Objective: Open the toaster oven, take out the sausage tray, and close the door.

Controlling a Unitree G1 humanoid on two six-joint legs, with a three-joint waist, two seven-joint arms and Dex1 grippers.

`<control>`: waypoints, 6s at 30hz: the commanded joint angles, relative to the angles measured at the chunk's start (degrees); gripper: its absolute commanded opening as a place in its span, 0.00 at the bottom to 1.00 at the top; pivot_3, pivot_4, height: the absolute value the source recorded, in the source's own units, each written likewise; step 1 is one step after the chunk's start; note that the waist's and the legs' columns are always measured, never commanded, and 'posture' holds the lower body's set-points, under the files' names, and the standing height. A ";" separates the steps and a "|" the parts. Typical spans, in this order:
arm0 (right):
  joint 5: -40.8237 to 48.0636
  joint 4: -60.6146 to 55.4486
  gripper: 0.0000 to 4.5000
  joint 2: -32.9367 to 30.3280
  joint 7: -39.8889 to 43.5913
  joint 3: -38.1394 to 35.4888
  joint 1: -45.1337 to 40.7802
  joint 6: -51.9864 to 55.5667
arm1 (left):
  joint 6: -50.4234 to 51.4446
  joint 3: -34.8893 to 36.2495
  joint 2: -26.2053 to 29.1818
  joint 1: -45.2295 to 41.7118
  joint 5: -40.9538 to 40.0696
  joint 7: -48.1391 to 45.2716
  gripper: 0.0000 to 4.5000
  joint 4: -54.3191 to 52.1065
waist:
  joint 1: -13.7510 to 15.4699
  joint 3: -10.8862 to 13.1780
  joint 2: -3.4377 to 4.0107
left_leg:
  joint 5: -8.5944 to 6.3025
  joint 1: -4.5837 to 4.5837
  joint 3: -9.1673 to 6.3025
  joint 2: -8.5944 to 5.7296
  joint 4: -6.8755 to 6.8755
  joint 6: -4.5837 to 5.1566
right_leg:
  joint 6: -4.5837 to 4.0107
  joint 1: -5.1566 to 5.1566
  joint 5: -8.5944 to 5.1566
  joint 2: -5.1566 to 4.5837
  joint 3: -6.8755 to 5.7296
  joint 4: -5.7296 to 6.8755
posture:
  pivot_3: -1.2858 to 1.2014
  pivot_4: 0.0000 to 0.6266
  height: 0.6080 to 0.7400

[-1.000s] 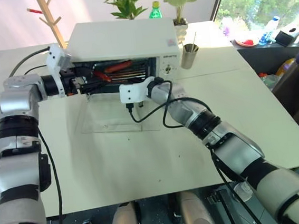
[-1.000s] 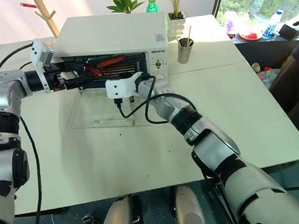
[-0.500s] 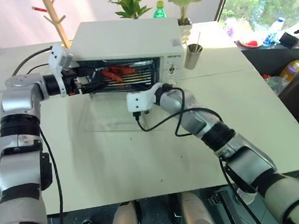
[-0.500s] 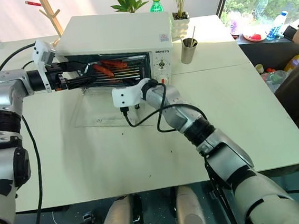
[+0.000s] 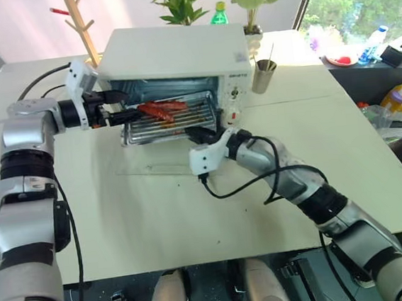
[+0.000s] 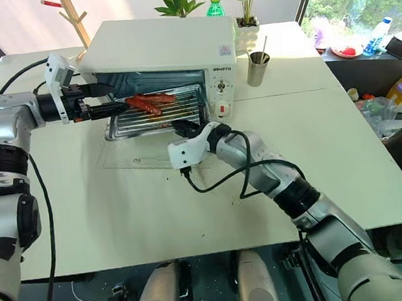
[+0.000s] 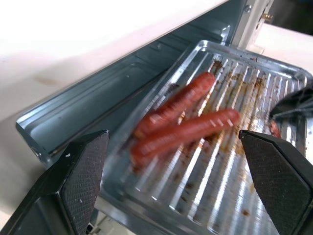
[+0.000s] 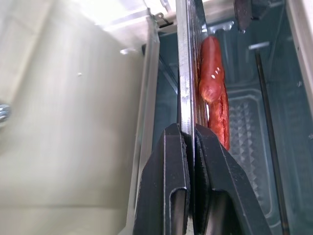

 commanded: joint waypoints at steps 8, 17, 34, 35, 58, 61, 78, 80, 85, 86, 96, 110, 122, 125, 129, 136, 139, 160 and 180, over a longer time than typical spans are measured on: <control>4.16 -7.60 0.01 -5.71 0.83 -6.18 5.57 -8.48 | 30.20 10.50 10.64 15.23 -15.50 -1.44 1.00 -28.02 | -0.22 0.06 -0.08 | 0.00 0.00 -0.01 0.02 0.00 0.00 | 0.04 0.01 -0.03 -0.03 0.02 0.00 | 0.52 0.24 0.82; 10.32 -7.08 0.01 -7.79 4.60 -7.62 6.47 -15.64 | 60.41 30.48 9.56 34.36 -31.65 12.25 1.00 -46.80 | 0.03 0.06 -0.14 | 0.00 0.22 -0.18 0.02 0.00 -0.01 | 0.08 0.17 -0.08 -0.09 0.09 -0.01 | 0.52 0.24 0.82; 17.86 -8.06 0.01 -8.22 10.61 -8.93 6.66 -22.68 | 69.61 37.58 -8.16 39.10 -61.81 48.68 1.00 -49.90 | 0.05 0.03 -0.44 | 0.09 0.41 -0.26 0.01 -0.02 -0.17 | 0.07 0.32 -0.06 -0.30 0.24 0.08 | 0.52 0.24 0.82; 17.49 -7.94 0.01 -8.37 10.46 -8.99 6.69 -23.05 | 69.61 37.13 -8.33 39.03 -63.67 50.50 1.00 -49.32 | 0.05 0.03 -0.44 | 0.09 0.41 -0.26 0.01 -0.02 -0.17 | 0.07 0.32 -0.06 -0.31 0.24 0.08 | 0.52 0.24 0.82; 13.88 -9.33 0.00 -9.19 9.74 -11.43 9.74 -24.57 | 48.70 15.84 -2.55 45.71 -99.94 74.45 0.01 -47.17 | 0.18 0.03 -0.42 | 0.13 0.43 -0.23 -0.08 -0.03 -0.25 | 0.06 0.35 -0.07 -0.37 0.23 0.06 | 0.52 0.24 0.82; 13.63 -9.51 0.00 -9.26 9.83 -11.58 9.96 -24.55 | 48.01 15.23 -3.17 46.94 -99.94 74.64 0.01 -47.45 | 0.17 0.03 -0.42 | 0.13 0.44 -0.23 -0.11 -0.03 -0.25 | 0.06 0.36 -0.07 -0.34 0.22 0.05 | 0.52 0.24 0.82; 28.36 -16.64 0.81 -12.30 20.70 -14.99 14.66 -12.36 | 44.29 17.65 -8.16 54.33 -99.94 75.43 0.00 -52.10 | 0.31 0.03 -0.42 | 0.12 0.44 -0.25 -0.08 -0.05 -0.23 | 0.06 0.40 -0.08 -0.34 0.21 -0.01 | 0.52 0.24 0.82; 32.42 -18.62 0.81 -12.89 22.80 -16.46 15.73 -7.61 | 43.45 18.51 -9.18 56.14 -99.94 75.77 0.00 -53.43 | 0.33 0.03 -0.42 | 0.12 0.44 -0.24 -0.08 -0.05 -0.22 | 0.06 0.40 -0.08 -0.35 0.21 -0.02 | 0.52 0.24 0.82; 39.50 -20.85 0.81 -15.49 26.80 -20.11 19.46 2.81 | 40.41 20.68 -12.17 60.55 -99.94 76.02 0.00 -59.00 | 0.47 0.03 -0.42 | 0.11 0.45 -0.25 -0.07 -0.05 -0.22 | -0.10 0.41 -0.17 -0.35 0.21 -0.02 | 0.52 0.24 0.82; 40.49 -20.73 0.81 -15.78 26.98 -20.89 20.15 4.53 | 39.38 21.34 -12.99 61.46 -99.94 76.47 0.00 -60.25 | 0.56 0.03 -0.42 | 0.11 0.45 -0.24 -0.08 -0.05 -0.21 | -0.11 0.41 -0.17 -0.35 0.19 -0.04 | 0.52 0.24 0.82; 45.48 -11.94 0.81 -14.19 26.92 -24.51 19.92 19.30 | 29.21 28.26 -17.69 75.59 -99.94 76.72 0.00 -73.36 | 1.48 0.02 -0.38 | 0.09 0.42 -0.21 -0.06 -0.09 -0.18 | -0.20 0.48 -0.20 -0.26 0.20 -0.44 | 0.52 0.24 0.82; 44.24 6.58 0.81 -8.34 30.07 -20.52 12.29 18.12 | 9.92 32.92 -27.00 102.31 -99.94 70.42 0.00 -89.06 | 1.46 0.03 -0.34 | -0.11 0.30 -0.13 -0.07 -0.10 0.13 | -0.23 0.58 -0.18 -0.26 0.16 -0.95 | 0.52 0.24 0.82; 43.23 12.46 0.81 -2.35 28.94 -19.06 7.35 18.19 | 5.11 40.73 -29.07 110.24 -99.94 64.53 0.00 -85.83 | 1.47 0.06 -0.31 | -0.14 0.23 -0.15 -0.03 -0.10 0.16 | -0.16 0.51 -0.24 -0.09 0.15 -1.01 | 0.52 0.24 0.82; 45.14 11.21 0.81 -0.79 29.01 -19.84 6.80 21.41 | 6.46 42.38 -28.42 110.20 -99.94 62.95 0.00 -84.35 | 1.39 0.06 -0.32 | -0.14 0.22 -0.16 -0.02 -0.10 0.17 | -0.16 0.50 -0.24 -0.06 0.14 -1.00 | 0.52 0.24 0.82; 49.78 7.72 0.81 0.77 29.27 -22.53 4.39 28.29 | 8.51 43.67 -26.72 109.82 -99.94 62.49 0.00 -82.63 | 1.38 0.09 -0.27 | -0.14 0.20 -0.17 0.02 -0.10 0.17 | -0.18 0.44 -0.22 -0.06 0.15 -0.99 | 0.52 0.24 0.82; 53.74 6.35 0.81 1.39 26.22 -26.92 -0.55 34.36 | 13.93 46.08 -22.28 108.56 -99.94 60.68 0.00 -77.38 | 1.34 0.09 -0.26 | -0.14 0.15 -0.16 0.05 -0.14 0.16 | -0.22 0.35 -0.20 -0.02 0.14 -0.98 | 0.52 0.24 0.82; 53.64 4.11 0.81 0.58 26.37 -26.64 0.93 34.51 | 16.35 47.34 -21.02 107.66 -99.94 59.96 0.00 -74.41 | 1.42 0.10 -0.25 | -0.15 0.10 -0.15 0.05 -0.16 0.18 | -0.22 0.31 -0.20 -0.04 0.14 -0.99 | 0.52 0.24 0.82; 55.91 -11.82 0.81 -11.87 28.89 -30.74 14.28 39.64 | 32.04 35.50 -5.62 94.18 -99.94 59.28 0.00 -63.12 | 1.51 0.13 -0.16 | -0.15 0.05 -0.16 0.06 -0.17 0.18 | -0.24 0.23 -0.19 -0.05 0.14 -0.92 | 0.52 0.24 0.82; 61.71 -35.20 0.81 -15.23 17.20 -45.93 36.49 51.70 | 50.82 6.79 0.61 47.14 -83.95 52.33 0.00 -33.90 | 1.48 0.13 -0.09 | -0.14 0.15 -0.05 0.01 -0.19 0.18 | -0.20 0.30 -0.16 -0.01 0.16 -0.85 | 0.52 0.24 0.82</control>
